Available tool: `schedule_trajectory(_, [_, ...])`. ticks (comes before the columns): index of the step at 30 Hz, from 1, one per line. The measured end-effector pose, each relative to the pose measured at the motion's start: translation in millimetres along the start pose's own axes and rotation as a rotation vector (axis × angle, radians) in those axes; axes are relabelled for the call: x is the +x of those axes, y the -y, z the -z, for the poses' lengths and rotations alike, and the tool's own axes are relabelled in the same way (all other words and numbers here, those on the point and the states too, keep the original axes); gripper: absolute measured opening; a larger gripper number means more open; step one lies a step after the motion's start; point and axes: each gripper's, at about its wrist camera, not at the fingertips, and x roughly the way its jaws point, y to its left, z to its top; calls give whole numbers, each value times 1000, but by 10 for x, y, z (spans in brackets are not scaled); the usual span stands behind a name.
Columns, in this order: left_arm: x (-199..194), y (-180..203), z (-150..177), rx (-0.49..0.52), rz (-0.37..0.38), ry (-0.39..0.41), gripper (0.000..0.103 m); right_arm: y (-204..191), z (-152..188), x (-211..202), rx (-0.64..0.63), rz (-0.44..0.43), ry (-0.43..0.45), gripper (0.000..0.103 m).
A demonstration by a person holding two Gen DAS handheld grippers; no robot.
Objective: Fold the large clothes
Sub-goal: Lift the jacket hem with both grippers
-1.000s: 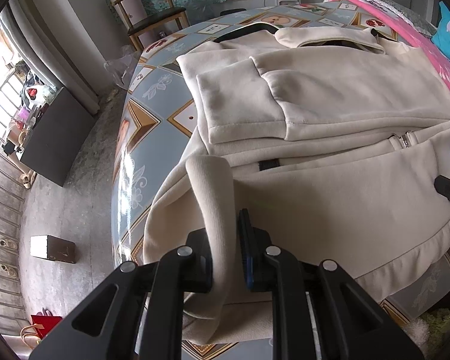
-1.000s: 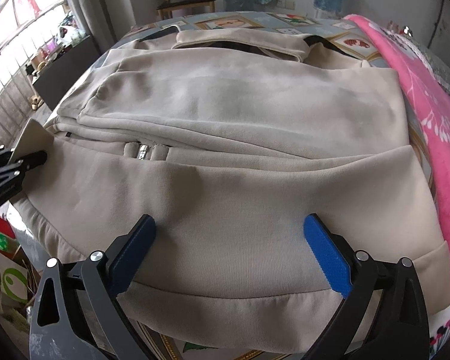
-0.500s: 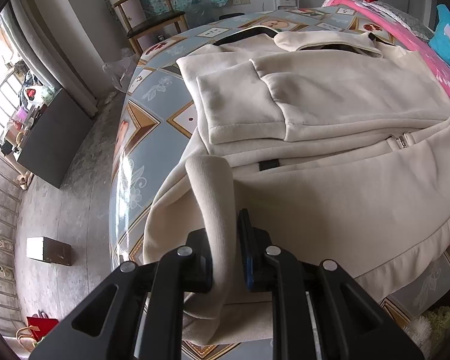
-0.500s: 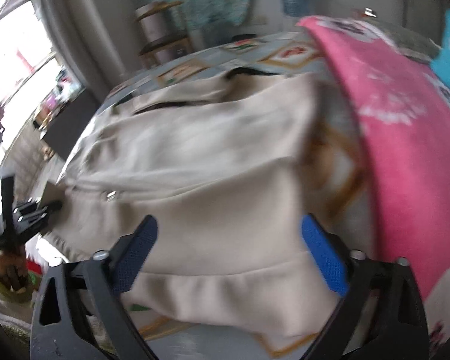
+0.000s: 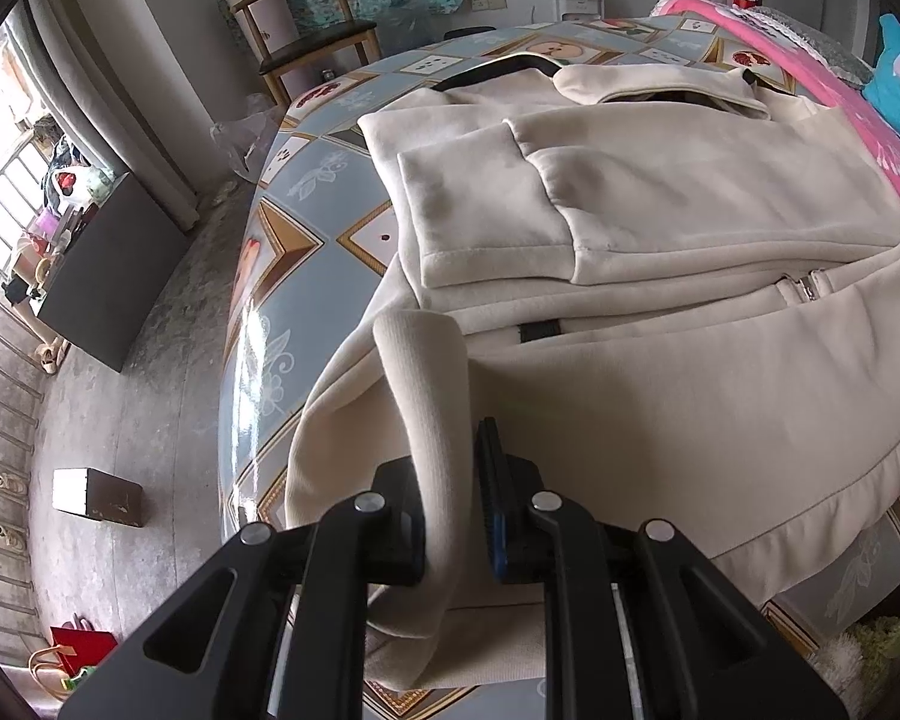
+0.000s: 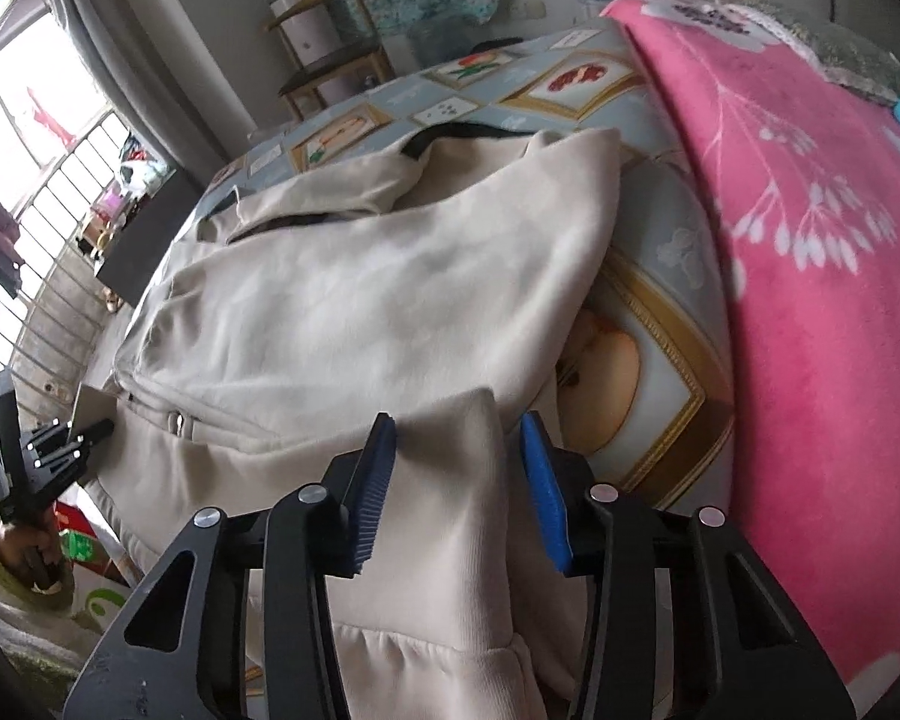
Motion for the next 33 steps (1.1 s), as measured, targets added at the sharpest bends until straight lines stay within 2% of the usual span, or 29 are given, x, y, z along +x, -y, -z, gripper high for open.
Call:
schedule_trajectory(6, [1, -5, 3, 7, 1, -6, 14, 34, 127, -35, -9, -5, -29, 42])
schedule_trajectory(13, [5, -18, -7, 4, 5, -4, 14, 93, 48, 55, 32, -43, -24, 40])
schedule_trajectory(16, [6, -26, -5, 4, 8, 2, 14, 40, 52, 32, 20, -24, -13, 30])
schedule_trajectory(18, [5, -26, -3, 4, 9, 8, 15, -27, 80, -39, 3, 19, 6, 19])
schedule_trajectory(22, [-9, -16, 9, 21, 6, 32, 15, -102, 130, -215, 6, 65, 58, 8])
schedule_trajectory(24, [-53, -26, 18, 31, 7, 53, 9, -149, 162, -314, 8, 62, 89, 5])
schedule_trajectory(33, [-736, -248, 174, -33, 112, 237, 6, -403, 412, -946, 17, 99, 246, 5])
